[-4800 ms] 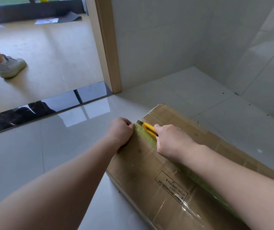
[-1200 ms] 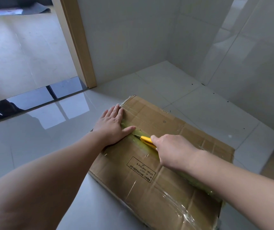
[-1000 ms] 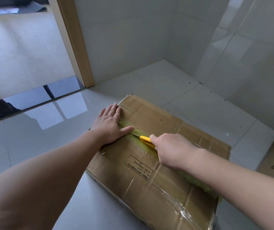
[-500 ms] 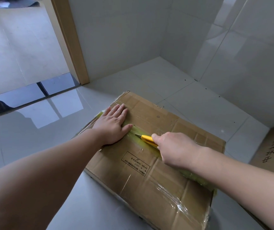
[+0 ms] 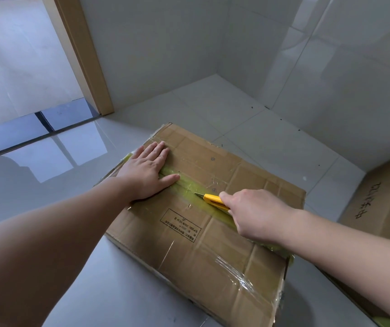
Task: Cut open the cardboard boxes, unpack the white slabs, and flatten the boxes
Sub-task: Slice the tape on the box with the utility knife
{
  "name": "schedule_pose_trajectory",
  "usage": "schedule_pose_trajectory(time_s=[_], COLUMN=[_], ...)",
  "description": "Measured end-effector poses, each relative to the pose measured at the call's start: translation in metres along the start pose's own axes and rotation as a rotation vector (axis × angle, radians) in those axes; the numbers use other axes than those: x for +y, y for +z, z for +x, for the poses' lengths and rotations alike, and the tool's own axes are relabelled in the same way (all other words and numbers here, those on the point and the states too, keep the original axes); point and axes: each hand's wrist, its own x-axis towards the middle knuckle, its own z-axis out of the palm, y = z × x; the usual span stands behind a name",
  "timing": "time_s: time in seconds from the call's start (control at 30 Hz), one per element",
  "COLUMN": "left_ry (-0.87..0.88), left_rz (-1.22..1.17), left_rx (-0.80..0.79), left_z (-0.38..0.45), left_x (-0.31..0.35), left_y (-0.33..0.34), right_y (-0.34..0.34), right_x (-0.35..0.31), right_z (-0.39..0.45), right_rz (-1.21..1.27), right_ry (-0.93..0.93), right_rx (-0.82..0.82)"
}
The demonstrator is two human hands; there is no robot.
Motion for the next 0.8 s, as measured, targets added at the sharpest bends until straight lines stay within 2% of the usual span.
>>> schedule_pose_trajectory(time_s=[0.6, 0.8], left_ry=[-0.035, 0.114], left_rz=[0.016, -0.016], left_rx=[0.004, 0.008], left_z=[-0.003, 0.0], left_x=[0.009, 0.048], left_y=[-0.003, -0.001], right_y=[0.024, 0.022], right_x=[0.022, 0.024], right_z=[-0.041, -0.046], right_rz=[-0.047, -0.045], right_ry=[0.019, 0.005], right_rx=[0.022, 0.055])
